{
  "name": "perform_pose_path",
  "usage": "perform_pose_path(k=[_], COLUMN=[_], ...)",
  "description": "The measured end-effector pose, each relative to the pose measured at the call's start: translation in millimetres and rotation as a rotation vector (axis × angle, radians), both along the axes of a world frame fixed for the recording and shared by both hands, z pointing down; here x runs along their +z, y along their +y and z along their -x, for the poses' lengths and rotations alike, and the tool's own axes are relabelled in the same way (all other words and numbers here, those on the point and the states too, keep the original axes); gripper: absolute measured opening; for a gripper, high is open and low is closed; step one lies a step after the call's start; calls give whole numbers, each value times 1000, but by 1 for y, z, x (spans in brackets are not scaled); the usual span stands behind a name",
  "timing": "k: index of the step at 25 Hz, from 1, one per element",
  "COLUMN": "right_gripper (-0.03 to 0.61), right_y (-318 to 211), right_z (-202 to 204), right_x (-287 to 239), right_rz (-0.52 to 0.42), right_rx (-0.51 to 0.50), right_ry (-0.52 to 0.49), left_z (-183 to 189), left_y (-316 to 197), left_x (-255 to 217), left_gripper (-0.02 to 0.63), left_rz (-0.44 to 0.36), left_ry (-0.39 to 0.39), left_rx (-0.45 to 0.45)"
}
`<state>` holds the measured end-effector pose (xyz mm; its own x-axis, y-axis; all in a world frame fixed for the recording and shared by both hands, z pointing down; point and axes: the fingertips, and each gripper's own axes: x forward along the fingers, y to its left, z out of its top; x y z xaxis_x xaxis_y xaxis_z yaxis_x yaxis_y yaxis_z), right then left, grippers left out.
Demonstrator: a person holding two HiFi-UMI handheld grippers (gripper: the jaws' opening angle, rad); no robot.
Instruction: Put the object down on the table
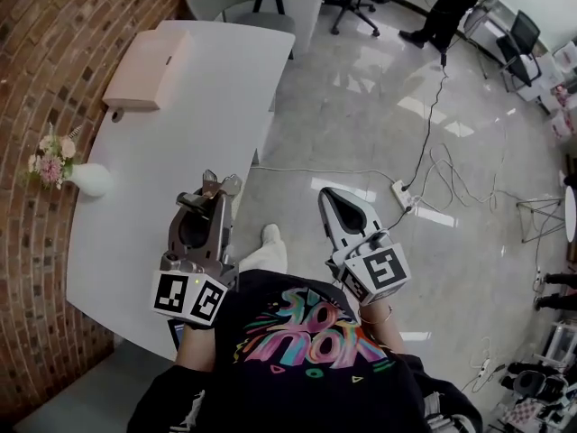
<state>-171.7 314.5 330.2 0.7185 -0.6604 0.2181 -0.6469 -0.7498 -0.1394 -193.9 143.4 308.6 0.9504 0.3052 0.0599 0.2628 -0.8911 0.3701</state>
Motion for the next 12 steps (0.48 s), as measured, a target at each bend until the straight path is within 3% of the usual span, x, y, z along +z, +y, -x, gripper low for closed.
perform_pose_path(k=[7,12], right_gripper=[17,17], right_y=[-32,-58], right_z=[-74,-101], right_x=[12,17], right_rz=[12,26], right_rx=[-3,-31], right_ry=[-31,-41], left_z=[-76,-99], left_y=[-31,-54], left_x=[7,14], left_gripper=[135,135], left_rz=[8,19], left_ry=[-13,-19], left_rx=[0,-22])
